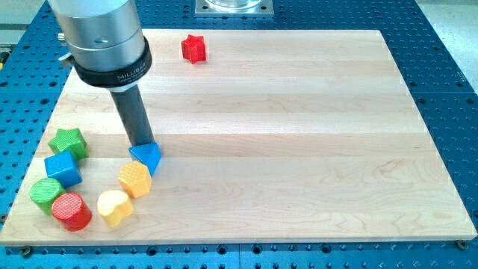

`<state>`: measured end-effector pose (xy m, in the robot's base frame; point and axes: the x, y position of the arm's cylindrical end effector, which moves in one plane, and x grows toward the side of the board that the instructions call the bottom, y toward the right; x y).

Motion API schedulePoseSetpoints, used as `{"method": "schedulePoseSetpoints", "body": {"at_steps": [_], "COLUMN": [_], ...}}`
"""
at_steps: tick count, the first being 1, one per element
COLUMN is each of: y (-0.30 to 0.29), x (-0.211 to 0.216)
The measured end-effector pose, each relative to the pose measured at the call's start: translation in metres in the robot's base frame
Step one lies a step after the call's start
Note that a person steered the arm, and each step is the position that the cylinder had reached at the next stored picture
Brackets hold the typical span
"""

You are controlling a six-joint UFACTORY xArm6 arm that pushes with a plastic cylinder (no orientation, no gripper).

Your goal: Slide the triangle to the hexagon

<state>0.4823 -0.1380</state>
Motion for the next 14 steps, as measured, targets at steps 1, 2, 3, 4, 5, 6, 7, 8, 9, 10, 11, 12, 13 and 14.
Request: {"method": "schedulePoseSetpoints", "body": {"at_steps": [1,2,3,4,5,6,7,8,9,10,11,12,13,14], "y": [0.025,0.107,0.164,0.145,0.119,0.098,0.068,0.040,0.036,0.034,0.034,0.090,0.145,0.116], "x": [-0.044,-0.050,0.013,0.032,0.034,0.033,0.033,0.030,0.029,0.021,0.004,-0.068,-0.150,-0.226]}}
